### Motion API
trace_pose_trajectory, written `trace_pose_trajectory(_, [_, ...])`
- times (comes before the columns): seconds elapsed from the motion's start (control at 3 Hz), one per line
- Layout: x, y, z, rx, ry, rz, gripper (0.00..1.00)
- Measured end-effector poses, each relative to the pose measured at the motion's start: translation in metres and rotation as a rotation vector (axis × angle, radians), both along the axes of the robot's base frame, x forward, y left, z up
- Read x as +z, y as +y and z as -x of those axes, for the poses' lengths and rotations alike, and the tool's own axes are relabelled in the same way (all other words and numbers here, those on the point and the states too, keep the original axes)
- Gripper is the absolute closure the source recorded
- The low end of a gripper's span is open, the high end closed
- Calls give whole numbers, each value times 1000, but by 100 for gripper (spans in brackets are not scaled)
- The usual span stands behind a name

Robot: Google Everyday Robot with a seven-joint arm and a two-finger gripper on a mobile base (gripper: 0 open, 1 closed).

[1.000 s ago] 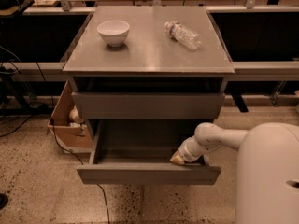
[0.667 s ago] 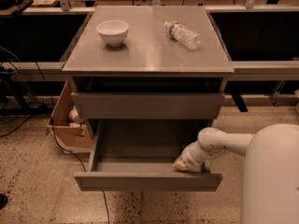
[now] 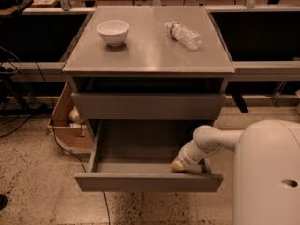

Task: Open middle drawer

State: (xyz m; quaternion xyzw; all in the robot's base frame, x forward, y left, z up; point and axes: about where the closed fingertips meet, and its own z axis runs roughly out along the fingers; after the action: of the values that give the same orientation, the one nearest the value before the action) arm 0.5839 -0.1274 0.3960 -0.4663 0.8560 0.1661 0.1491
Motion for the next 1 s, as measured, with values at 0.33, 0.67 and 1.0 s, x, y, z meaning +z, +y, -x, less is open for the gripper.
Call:
trace_pose_trajectory(0.33, [-12,11,7,33,92,36,100])
trace_pose_trajectory(0.67, [-24,20,20,66,205,63,100])
trace_pose_trajectory(1.0, [-19,28,36,98,274,2,100])
